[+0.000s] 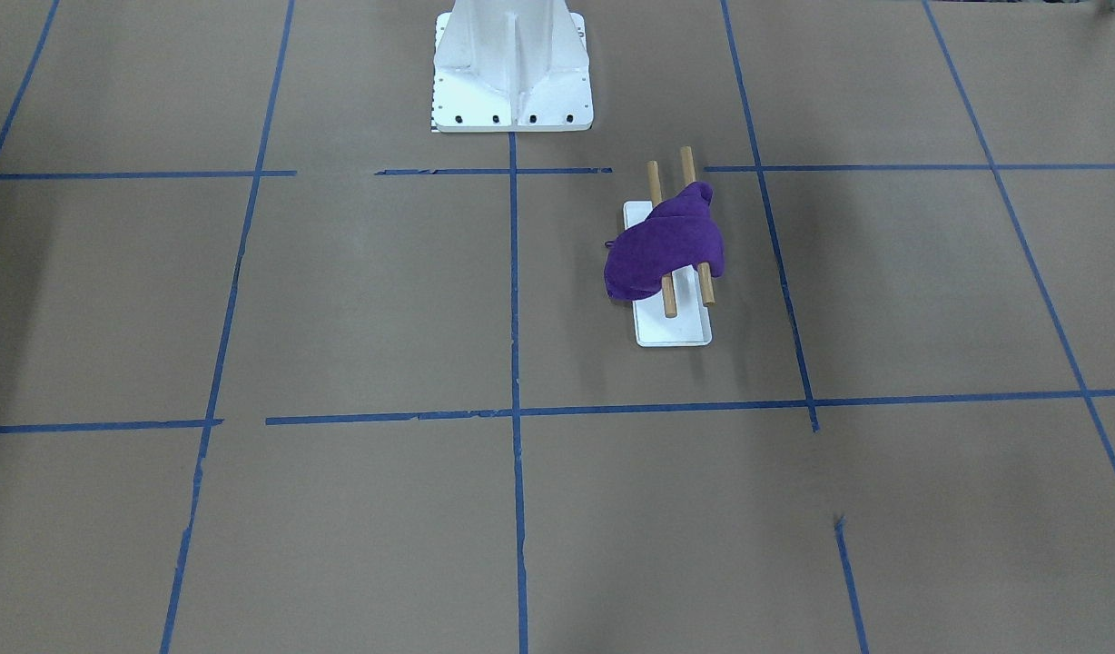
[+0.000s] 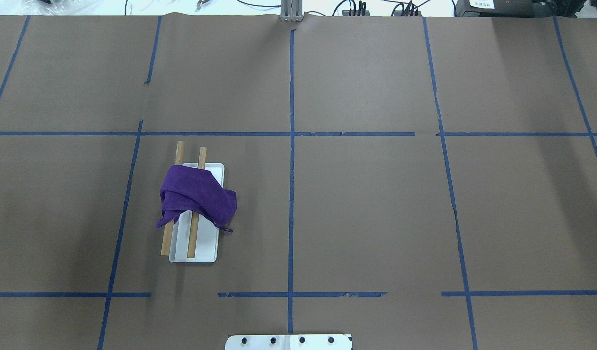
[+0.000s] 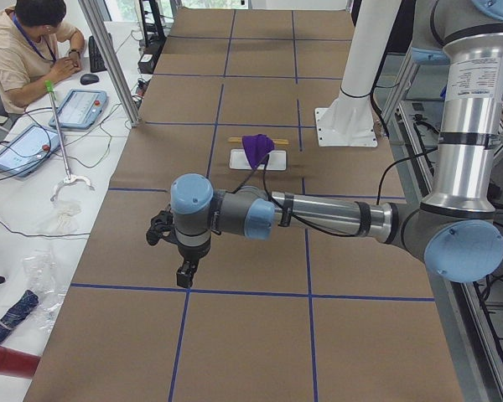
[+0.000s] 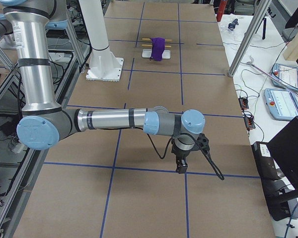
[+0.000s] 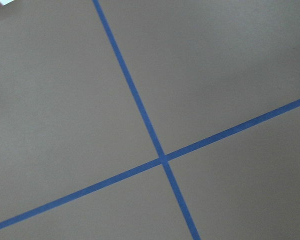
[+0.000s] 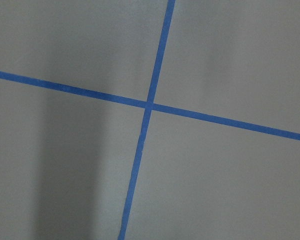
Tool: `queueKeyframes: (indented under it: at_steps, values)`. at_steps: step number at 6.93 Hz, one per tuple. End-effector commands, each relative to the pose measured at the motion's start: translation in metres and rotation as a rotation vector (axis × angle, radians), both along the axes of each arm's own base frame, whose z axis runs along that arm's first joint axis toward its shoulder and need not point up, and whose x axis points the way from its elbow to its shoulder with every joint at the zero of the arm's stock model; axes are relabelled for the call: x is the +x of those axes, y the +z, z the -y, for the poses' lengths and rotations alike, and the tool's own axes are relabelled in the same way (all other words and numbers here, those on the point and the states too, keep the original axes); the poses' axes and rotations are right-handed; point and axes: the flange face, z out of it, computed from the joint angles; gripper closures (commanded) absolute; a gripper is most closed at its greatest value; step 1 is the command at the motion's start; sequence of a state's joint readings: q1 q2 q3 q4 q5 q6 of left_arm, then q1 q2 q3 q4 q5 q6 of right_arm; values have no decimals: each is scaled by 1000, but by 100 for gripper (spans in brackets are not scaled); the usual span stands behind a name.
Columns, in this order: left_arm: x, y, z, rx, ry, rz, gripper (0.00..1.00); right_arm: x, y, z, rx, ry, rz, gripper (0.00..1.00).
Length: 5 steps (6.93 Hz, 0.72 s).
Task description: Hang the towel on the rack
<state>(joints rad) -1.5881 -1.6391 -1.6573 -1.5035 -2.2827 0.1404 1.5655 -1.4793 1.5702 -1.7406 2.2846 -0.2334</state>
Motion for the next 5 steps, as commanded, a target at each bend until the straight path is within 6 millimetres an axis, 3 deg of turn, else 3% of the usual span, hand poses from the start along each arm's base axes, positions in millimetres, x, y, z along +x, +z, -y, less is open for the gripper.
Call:
queueKeyframes:
  at_steps: [1, 5]
  values:
    - [5, 21, -24, -119, 14, -4, 0, -1, 15, -23, -31, 14, 29, 0]
    - [12, 18, -34, -127, 19, -76, 0, -1, 13, -24, -13, 16, 28, 0]
